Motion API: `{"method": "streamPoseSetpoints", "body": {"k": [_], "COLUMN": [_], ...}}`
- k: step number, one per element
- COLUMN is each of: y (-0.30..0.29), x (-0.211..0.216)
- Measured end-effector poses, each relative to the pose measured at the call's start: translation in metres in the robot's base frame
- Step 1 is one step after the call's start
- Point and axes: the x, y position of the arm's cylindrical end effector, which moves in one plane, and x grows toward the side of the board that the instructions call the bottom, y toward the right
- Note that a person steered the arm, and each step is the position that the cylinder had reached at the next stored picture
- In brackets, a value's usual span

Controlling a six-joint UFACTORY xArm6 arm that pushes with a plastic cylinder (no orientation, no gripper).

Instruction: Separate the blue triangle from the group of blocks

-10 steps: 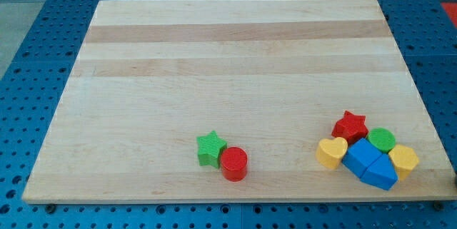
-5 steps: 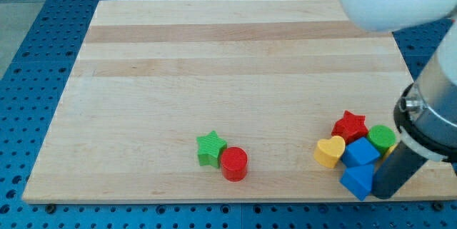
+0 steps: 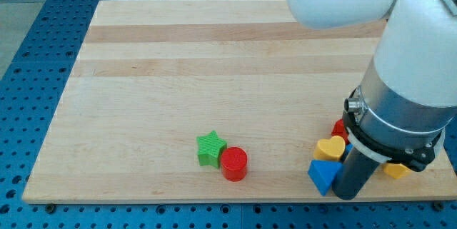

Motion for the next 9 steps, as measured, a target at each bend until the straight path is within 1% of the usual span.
{"method": "streamPoseSetpoints", "body": {"k": [5, 6, 8, 9], "y": [-0.066, -0.058, -0.028, -0.027], "x": [-0.005, -0.032, -0.117, -0.127]}}
